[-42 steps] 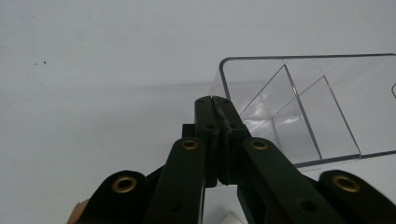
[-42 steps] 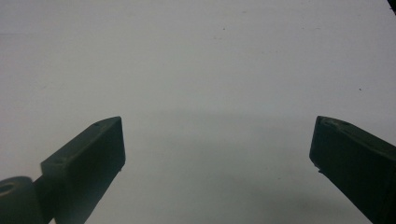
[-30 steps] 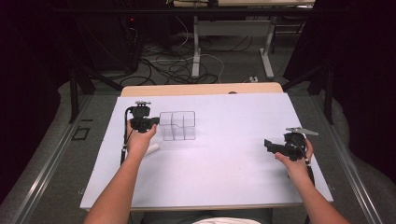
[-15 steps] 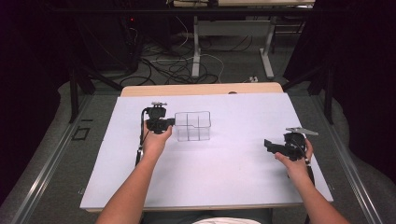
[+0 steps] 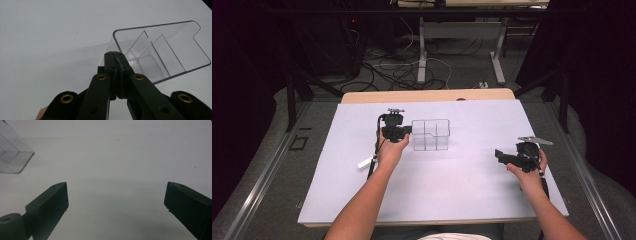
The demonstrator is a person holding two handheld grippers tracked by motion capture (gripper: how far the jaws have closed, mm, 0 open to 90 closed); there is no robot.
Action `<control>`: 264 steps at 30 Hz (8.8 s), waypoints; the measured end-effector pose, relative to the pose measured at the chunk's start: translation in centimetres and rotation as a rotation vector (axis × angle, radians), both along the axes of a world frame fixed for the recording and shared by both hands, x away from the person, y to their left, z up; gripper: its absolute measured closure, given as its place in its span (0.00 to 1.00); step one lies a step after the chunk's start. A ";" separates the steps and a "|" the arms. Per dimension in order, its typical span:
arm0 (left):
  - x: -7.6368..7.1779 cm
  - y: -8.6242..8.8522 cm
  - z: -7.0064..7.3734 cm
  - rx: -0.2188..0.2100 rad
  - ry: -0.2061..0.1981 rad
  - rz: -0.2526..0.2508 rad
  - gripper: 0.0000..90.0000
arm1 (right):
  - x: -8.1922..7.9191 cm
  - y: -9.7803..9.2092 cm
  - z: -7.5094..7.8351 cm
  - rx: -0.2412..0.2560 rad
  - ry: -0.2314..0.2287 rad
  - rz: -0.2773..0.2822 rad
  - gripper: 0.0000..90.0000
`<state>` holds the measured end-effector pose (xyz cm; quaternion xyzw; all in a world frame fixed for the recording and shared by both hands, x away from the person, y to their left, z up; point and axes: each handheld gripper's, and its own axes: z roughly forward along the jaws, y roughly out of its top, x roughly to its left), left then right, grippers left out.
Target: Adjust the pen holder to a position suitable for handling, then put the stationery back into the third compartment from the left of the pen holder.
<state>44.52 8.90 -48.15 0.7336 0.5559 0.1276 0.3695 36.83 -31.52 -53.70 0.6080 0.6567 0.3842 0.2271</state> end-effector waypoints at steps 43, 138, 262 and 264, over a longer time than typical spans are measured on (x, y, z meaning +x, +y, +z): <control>-2.8 7.5 4.4 -0.069 -0.045 -0.052 0.57 | -0.2 0.0 0.0 -0.004 0.001 -0.006 0.06; -2.9 14.2 -2.8 0.470 0.173 -0.486 0.56 | -0.2 0.8 -0.3 -0.006 0.030 0.016 0.06; -8.6 3.1 0.8 -0.221 -0.316 -0.275 0.79 | -0.8 11.8 7.0 0.224 -0.084 0.304 0.22; -8.7 2.8 0.6 -0.215 -0.319 -0.290 0.79 | -0.8 12.0 7.0 0.240 -0.087 0.301 0.23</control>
